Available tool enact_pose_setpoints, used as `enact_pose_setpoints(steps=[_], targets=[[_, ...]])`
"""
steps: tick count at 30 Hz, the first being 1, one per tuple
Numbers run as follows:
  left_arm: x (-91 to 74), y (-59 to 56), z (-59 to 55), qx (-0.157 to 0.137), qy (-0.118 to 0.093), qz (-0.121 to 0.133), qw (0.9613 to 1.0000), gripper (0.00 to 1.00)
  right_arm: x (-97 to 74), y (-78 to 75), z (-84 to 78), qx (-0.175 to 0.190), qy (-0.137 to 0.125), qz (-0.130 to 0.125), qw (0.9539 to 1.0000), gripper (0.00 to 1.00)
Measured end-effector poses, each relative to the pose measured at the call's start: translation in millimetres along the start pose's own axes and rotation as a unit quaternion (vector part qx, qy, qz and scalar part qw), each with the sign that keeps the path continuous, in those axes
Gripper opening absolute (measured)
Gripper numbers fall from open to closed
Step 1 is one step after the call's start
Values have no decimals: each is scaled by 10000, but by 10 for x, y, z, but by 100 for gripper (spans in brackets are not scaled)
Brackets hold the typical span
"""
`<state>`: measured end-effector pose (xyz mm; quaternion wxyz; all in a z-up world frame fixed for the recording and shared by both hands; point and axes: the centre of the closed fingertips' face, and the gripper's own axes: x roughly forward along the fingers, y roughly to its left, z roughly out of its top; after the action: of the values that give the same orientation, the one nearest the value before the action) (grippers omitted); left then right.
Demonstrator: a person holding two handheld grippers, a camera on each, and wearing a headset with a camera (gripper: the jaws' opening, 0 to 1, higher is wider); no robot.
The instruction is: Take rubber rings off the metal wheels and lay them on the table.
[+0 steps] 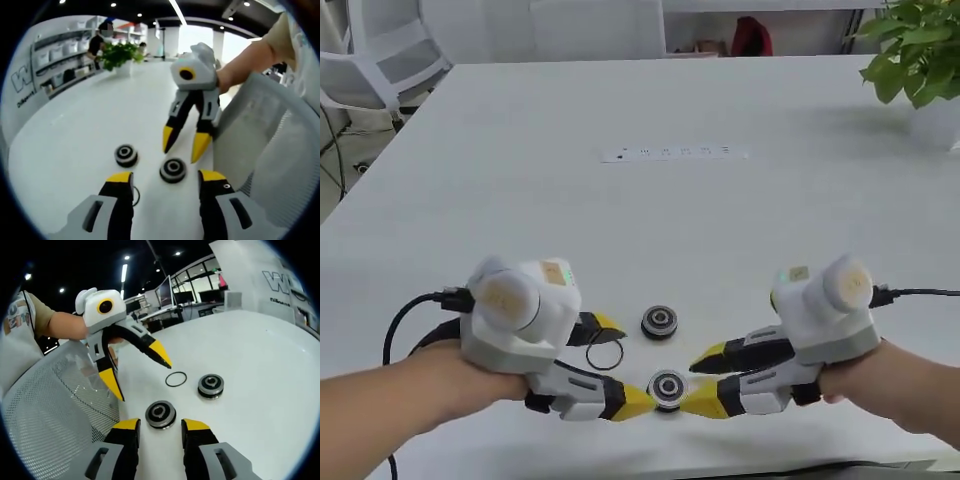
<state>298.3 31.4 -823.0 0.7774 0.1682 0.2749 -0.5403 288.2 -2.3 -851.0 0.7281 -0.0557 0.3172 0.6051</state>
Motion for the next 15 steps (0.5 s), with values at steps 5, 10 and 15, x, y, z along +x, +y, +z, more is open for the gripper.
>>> enact_pose_setpoints(steps=[5,10,15], targets=[[56,-21,-2,-50,15,-50,10000,50,31,-13,-41,-96,54,11,9999,30],[113,-42,-11,-64,41,-87,9999,46,51,3,-51,-134,60,39,9999,29],[162,-79,-38,-61,97,-129,9999,42,73,15,-64,-210,93,66,9997,27]])
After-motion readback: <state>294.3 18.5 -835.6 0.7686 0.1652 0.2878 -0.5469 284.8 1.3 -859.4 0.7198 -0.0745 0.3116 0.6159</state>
